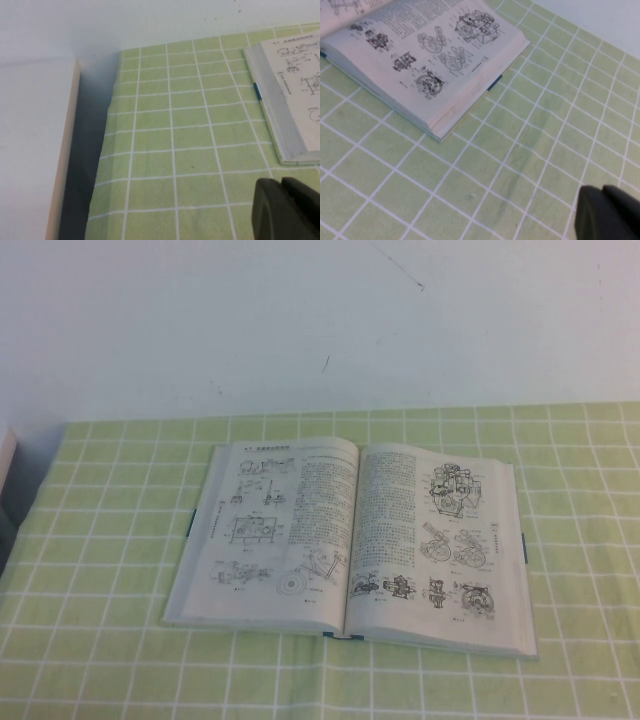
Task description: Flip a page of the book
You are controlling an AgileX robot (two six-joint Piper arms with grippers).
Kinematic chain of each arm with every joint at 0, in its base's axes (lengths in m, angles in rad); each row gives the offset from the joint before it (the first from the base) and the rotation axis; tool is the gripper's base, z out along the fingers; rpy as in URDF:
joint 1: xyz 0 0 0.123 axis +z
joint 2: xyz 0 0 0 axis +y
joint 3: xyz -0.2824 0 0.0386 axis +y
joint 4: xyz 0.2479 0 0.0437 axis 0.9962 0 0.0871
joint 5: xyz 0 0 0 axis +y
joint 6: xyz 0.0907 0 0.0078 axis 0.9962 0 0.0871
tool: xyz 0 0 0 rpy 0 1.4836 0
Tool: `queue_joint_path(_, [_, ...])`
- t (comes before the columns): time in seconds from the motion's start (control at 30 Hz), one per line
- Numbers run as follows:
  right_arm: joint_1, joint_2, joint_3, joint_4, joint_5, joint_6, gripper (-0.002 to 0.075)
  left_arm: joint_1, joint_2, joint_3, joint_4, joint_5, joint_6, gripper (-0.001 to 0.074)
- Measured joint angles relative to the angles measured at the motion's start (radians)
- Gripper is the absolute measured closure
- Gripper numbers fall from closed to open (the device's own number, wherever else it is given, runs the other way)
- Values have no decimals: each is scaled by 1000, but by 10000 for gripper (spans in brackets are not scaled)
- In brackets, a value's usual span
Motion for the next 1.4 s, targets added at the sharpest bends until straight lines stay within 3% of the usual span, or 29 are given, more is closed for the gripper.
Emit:
queue_joint_path(0.33, [0,0,0,0,0,0,728,0,0,-1,41,8,-102,738])
queue_joint_path(1.4, [0,0,0,0,0,0,728,-13,0,-2,61,12,-156,738])
